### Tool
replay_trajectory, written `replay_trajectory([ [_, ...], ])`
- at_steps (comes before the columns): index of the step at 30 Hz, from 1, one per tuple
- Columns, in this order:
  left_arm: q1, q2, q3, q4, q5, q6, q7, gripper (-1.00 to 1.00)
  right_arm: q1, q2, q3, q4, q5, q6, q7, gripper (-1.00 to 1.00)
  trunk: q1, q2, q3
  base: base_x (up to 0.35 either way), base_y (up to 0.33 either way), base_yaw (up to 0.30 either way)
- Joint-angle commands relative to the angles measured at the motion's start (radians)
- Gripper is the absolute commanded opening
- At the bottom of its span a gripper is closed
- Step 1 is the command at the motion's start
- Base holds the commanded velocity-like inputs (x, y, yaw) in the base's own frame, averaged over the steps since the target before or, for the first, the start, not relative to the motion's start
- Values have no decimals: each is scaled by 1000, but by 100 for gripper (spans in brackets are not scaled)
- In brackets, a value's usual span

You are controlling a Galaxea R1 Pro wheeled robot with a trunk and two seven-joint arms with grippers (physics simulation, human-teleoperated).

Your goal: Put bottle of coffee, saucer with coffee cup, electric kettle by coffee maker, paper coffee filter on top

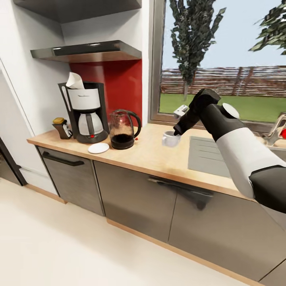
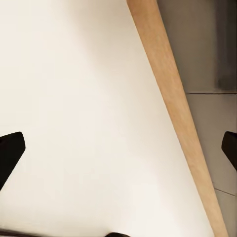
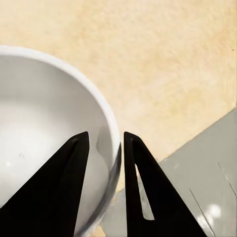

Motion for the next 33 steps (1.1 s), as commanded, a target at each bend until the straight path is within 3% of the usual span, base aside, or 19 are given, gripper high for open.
replay_trajectory([
  [1,-1,0,8,1,-4,4,-4,100,-1,0,3,-1,9,6,11,-100,0,-1,-1,7,308,0],
  [9,-1,0,8,1,-4,4,-4,100,-1,-1,4,-1,8,6,11,-100,0,-1,-1,2,297,0],
  [25,-1,8,8,1,-4,4,-3,100,-1,1,4,-3,1,4,14,-100,0,-1,-1,86,112,-3],
  [33,-1,8,8,1,-4,4,-3,100,-1,1,3,-3,-3,4,14,-100,0,-1,1,5,72,-129],
])
